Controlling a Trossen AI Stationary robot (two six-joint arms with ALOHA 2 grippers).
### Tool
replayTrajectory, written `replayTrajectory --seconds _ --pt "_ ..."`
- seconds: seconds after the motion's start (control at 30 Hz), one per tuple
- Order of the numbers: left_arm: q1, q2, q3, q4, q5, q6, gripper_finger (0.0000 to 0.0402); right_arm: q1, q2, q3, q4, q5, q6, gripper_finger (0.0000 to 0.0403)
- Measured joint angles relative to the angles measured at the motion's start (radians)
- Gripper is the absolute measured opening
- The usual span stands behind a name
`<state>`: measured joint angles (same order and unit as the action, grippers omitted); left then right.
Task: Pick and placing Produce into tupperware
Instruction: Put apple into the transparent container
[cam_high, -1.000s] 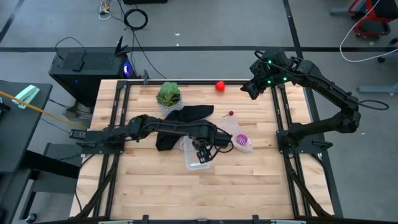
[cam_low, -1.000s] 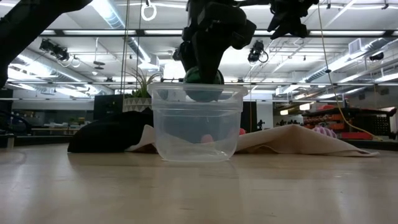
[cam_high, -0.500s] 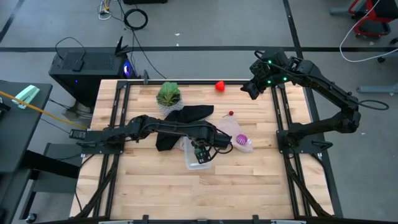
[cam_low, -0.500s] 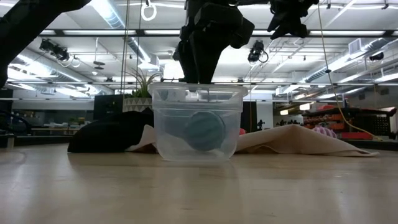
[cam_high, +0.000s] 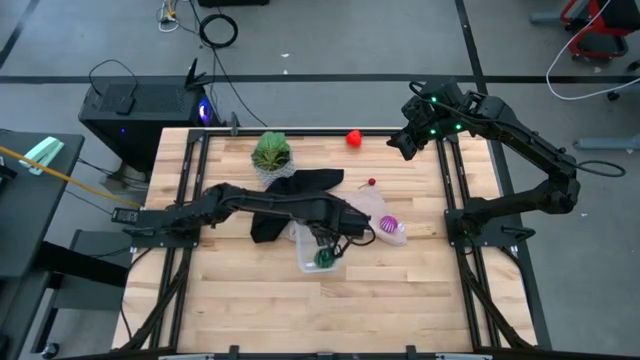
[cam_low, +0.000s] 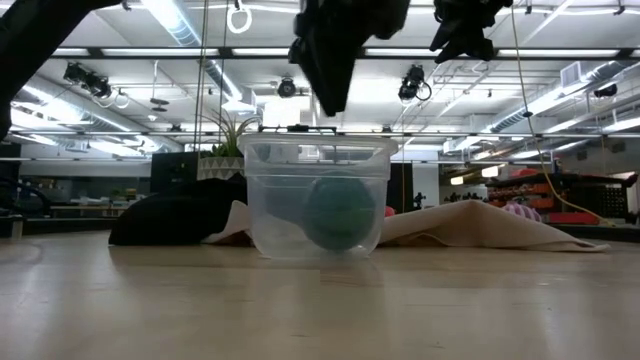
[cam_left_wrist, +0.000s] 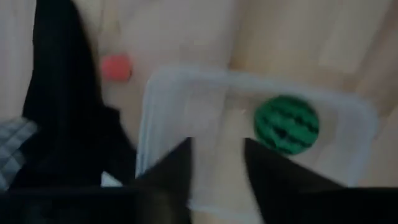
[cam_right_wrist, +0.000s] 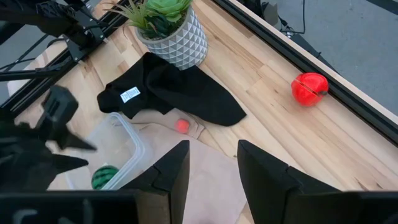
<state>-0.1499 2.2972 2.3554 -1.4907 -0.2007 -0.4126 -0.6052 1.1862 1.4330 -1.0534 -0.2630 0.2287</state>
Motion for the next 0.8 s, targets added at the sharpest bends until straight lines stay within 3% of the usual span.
replayTrajectory --seconds 0.07,0.13,0.5,0.8 --pt "-0.009 0.000 -0.001 0.059 -0.002 0.004 0.0043 0.000 0.000 0.000 0.000 0.000 0.002 0.0142" --pt "-0.020 -0.001 -0.001 0.123 -0.013 0.012 0.0016 0.000 0.000 0.000 0.000 0.000 0.002 0.0142" --pt "-0.072 -0.048 -0.001 0.561 -0.012 0.178 0.0003 0.000 0.000 0.000 -0.007 0.000 -0.009 0.0142" --pt "-0.047 -0.070 -0.001 1.135 0.170 0.238 0.0002 0.000 0.000 0.000 -0.011 0.000 -0.023 0.0142"
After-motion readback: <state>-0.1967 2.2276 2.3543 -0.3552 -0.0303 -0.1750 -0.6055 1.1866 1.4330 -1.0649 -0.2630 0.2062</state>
